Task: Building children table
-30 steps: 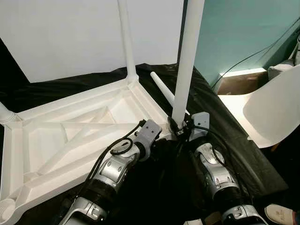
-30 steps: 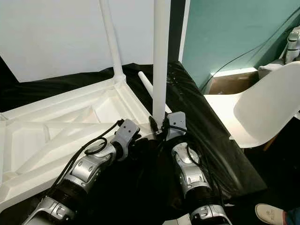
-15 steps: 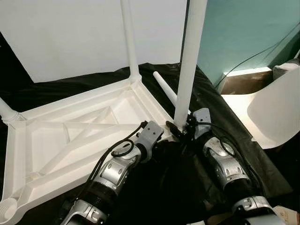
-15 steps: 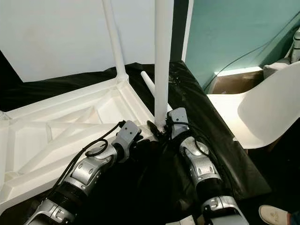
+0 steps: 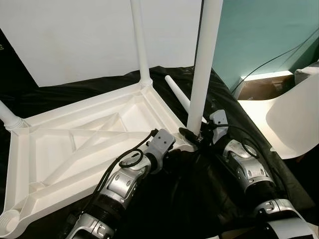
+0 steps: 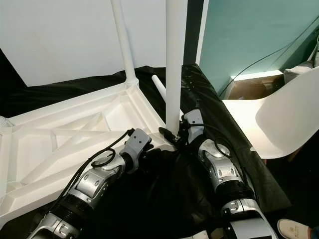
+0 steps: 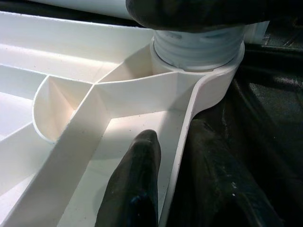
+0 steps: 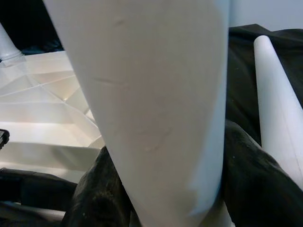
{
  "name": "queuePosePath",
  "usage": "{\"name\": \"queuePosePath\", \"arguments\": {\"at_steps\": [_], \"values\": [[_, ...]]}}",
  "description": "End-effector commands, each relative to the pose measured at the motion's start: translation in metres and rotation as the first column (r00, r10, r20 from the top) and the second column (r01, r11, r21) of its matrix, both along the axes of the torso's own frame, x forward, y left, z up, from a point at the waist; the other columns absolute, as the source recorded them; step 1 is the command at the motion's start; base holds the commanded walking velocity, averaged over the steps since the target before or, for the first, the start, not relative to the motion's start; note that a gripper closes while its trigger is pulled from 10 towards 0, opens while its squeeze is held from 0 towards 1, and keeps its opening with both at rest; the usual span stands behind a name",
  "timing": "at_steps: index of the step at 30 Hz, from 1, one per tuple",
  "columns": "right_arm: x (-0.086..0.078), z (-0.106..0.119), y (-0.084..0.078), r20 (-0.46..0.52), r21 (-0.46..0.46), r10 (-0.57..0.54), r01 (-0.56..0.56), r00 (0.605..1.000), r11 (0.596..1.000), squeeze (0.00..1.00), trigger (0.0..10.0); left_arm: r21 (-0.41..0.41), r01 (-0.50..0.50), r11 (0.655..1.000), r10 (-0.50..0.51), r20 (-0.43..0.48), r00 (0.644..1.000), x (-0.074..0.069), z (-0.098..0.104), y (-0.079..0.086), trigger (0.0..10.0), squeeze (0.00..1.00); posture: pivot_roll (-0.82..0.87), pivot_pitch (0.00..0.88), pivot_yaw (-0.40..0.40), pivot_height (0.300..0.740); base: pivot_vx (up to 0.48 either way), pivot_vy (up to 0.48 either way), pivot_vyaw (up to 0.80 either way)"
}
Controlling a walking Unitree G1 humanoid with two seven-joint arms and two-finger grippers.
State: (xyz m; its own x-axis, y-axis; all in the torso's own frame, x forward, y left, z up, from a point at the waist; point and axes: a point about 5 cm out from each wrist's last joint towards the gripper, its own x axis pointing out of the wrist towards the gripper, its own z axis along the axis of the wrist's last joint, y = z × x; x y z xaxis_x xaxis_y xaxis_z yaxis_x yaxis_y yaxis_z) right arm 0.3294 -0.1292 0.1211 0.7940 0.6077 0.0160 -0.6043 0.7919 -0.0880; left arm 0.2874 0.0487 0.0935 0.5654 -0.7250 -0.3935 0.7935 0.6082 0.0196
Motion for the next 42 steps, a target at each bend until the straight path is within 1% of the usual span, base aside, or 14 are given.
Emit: {"name": "queuePosePath", "arguments": {"at_steps": [1, 6, 10, 12, 13, 16, 17, 20, 21, 35, 36, 37, 38, 42], "values": [[-0.006, -0.016, -0.001, -0.03, 0.02, -0.135, 0.136, 0.99, 0.99, 0.0, 0.0, 0.038, 0.094, 0.995, -0.084, -0.211, 0.974, -0.021, -0.038, 0.004, 10.0, 0.0, 0.06, 0.0, 0.011, 0.74, 0.0, 0.0, 0.0], [-0.012, -0.027, -0.006, -0.017, 0.069, -0.442, 0.442, 0.897, 0.894, 0.0, 0.0, 0.036, 0.099, 0.994, -0.089, -0.209, 0.974, -0.022, -0.037, 0.003, 10.0, 0.0, 0.07, 0.0, 0.019, 0.74, 0.0, 0.0, 0.0], [-0.015, -0.031, -0.005, -0.036, 0.063, -0.487, 0.488, 0.873, 0.87, 0.0, 0.0, 0.036, 0.101, 0.994, -0.091, -0.209, 0.974, -0.022, -0.036, 0.003, 10.0, 0.0, 0.06, 0.0, 0.023, 0.74, 0.0, 0.0, 0.0], [-0.015, -0.031, -0.005, -0.034, 0.058, -0.485, 0.486, 0.874, 0.872, 0.0, 1.6, 0.038, 0.1, 0.994, -0.09, -0.21, 0.974, -0.022, -0.037, 0.004, 10.0, 0.0, 0.06, 0.0, 0.023, 0.74, 0.0, 0.0, 0.0], [-0.014, -0.029, -0.002, -0.022, 0.052, -0.465, 0.465, 0.885, 0.884, 0.0, 10.0, 0.042, 0.1, 0.994, -0.089, -0.212, 0.973, -0.023, -0.037, 0.005, 10.0, 0.0, 0.06, 0.0, 0.023, 0.74, 0.0, 0.0, 0.0], [-0.013, -0.023, 0.003, 0.011, 0.062, -0.4, 0.398, 0.917, 0.915, 0.0, 10.0, 0.045, 0.103, 0.994, -0.091, -0.214, 0.973, -0.023, -0.038, 0.006, 10.0, 0.0, 0.06, 0.0, 0.028, 0.74, 0.0, 0.0, 0.0], [-0.012, -0.02, 0.004, 0.019, 0.074, -0.364, 0.362, 0.931, 0.929, 1.0, 10.0, 0.046, 0.103, 0.994, -0.091, -0.214, 0.973, -0.023, -0.038, 0.006, 10.0, 0.0, 0.06, 0.0, 0.028, 0.74, 0.0, 0.0, 0.0], [-0.009, -0.015, 0.005, 0.024, 0.06, -0.261, 0.259, 0.965, 0.964, 1.0, 10.0, 0.043, 0.103, 0.994, -0.092, -0.211, 0.973, -0.021, -0.037, 0.005, 10.0, 0.0, 0.06, 0.0, 0.028, 0.74, 0.0, 0.0, 0.0], [-0.008, -0.014, 0.005, 0.026, 0.045, -0.21, 0.208, 0.977, 0.977, 0.0, 10.0, 0.042, 0.104, 0.994, -0.093, -0.211, 0.973, -0.021, -0.037, 0.005, 10.0, 0.0, 0.05, 0.0, 0.028, 0.74, 0.0, 0.0, 0.0], [0.002, -0.01, -0.011, -0.049, -0.105, 0.061, -0.066, 0.997, 0.992, 0.0, 10.0, 0.042, 0.102, 0.994, -0.092, -0.197, 0.976, -0.016, -0.035, 0.003, 10.0, 0.0, 0.03, 0.0, 0.01, 0.74, 0.0, 0.0, 0.0], [0.003, -0.01, -0.01, -0.064, -0.093, 0.069, -0.075, 0.996, 0.993, 0.0, 2.8, 0.038, 0.099, 0.994, -0.09, -0.192, 0.977, -0.015, -0.034, 0.001, 10.0, 0.0, 0.03, 0.0, 0.0, 0.74, 0.0, 0.0, 0.0], [0.003, -0.01, -0.01, -0.064, -0.093, 0.069, -0.075, 0.996, 0.993, 0.0, 2.8, 0.038, 0.099, 0.994, -0.09, -0.192, 0.977, -0.015, -0.034, 0.001, 10.0, 0.0, 0.03, 0.0, 0.0, 0.74, 0.0, 0.0, 0.0], [0.003, -0.01, -0.009, -0.076, -0.08, 0.082, -0.088, 0.994, 0.993, 0.0, 0.0, 0.035, 0.097, 0.995, -0.088, -0.189, 0.978, -0.014, -0.033, 0.0, 10.0, 0.0, 0.03, 0.0, -0.001, 0.74, 0.0, 0.0, 0.0], [0.0, -0.011, -0.004, -0.079, -0.067, 0.1, -0.106, 0.992, 0.992, 0.0, 0.0, 0.026, 0.096, 0.995, -0.089, -0.189, 0.978, -0.014, -0.033, -0.002, 10.0, 0.0, 0.02, 0.0, -0.003, 0.74, 0.0, 0.0, 0.0]]}}
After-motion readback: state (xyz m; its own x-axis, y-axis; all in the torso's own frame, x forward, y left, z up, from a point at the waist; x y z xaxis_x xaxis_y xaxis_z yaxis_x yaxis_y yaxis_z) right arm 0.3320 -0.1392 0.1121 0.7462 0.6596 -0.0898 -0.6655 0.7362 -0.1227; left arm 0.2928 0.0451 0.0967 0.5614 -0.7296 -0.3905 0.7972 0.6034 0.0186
